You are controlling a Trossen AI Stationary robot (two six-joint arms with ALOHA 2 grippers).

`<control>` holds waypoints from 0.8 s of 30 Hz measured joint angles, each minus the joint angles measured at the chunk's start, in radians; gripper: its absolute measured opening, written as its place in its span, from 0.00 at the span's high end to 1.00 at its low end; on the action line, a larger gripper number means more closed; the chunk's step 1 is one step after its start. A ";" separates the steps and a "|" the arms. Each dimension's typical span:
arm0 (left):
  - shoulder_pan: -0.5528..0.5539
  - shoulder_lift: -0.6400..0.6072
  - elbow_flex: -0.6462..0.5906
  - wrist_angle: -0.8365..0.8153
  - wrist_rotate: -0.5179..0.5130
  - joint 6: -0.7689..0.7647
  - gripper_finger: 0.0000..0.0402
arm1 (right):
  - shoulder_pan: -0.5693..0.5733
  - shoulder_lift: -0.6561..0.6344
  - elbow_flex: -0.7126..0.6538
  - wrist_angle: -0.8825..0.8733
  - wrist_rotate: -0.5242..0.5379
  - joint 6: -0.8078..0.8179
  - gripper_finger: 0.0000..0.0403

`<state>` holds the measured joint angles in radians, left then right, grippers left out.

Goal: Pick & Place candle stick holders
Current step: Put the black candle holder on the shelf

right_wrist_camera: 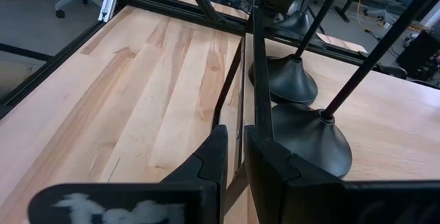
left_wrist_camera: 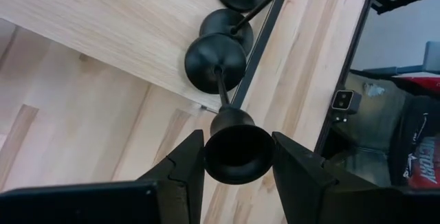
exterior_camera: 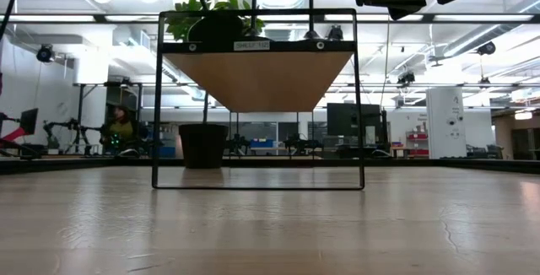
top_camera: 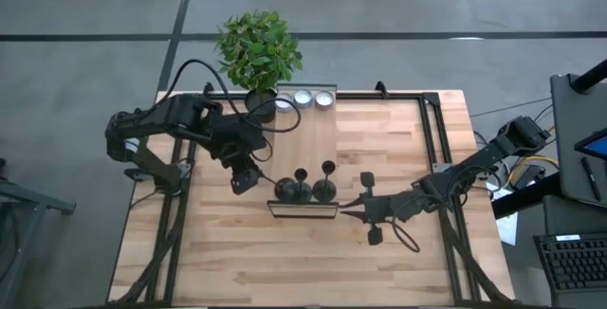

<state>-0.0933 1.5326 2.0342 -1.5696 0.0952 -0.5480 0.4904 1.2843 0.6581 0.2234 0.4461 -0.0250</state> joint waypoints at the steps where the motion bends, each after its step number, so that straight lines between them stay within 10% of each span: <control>1: 0.002 0.000 0.000 0.000 0.000 0.000 0.67 | 0.000 0.000 0.000 0.000 0.000 0.000 0.89; 24: 0.114 -0.013 -0.012 -0.002 -0.015 0.100 0.67 | 0.000 0.000 0.000 -0.001 0.000 0.003 0.89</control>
<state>0.0210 1.5200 2.0222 -1.5717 0.0801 -0.4482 0.4900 1.2842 0.6579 0.2226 0.4458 -0.0215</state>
